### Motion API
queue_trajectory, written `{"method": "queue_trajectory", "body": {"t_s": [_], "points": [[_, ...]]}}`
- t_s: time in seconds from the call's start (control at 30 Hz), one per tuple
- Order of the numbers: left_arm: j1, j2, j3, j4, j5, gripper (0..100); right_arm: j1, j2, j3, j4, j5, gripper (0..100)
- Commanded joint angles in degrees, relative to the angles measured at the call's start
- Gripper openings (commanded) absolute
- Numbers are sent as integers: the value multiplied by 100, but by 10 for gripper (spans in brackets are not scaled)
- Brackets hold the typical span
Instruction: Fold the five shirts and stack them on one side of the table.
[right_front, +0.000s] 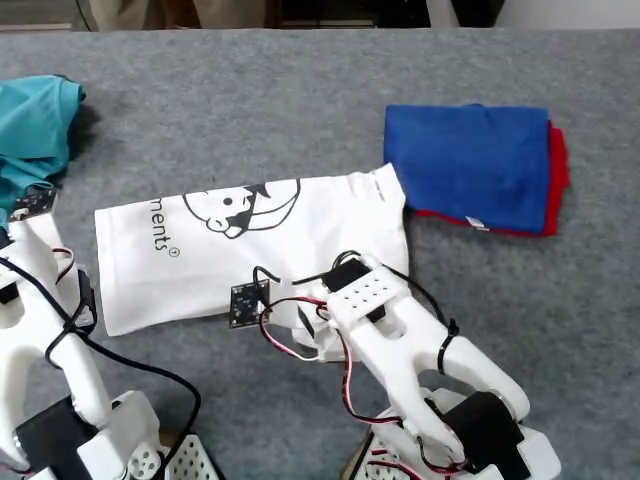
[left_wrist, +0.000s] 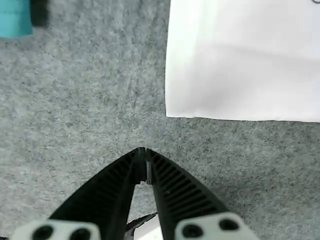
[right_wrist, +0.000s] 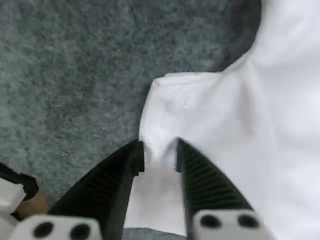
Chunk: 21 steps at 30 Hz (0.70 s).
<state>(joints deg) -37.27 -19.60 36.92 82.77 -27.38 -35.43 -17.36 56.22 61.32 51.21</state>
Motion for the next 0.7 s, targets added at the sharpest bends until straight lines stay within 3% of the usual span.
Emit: {"method": "queue_trajectory", "body": {"t_s": [0.0, 0.67], "points": [[-44, -224, -62, 0, -26, 19, -57, -171, 22, -211, -70, 192], [-53, -233, -62, -9, -26, 19, 57, 602, -40, -404, -70, 185]]}}
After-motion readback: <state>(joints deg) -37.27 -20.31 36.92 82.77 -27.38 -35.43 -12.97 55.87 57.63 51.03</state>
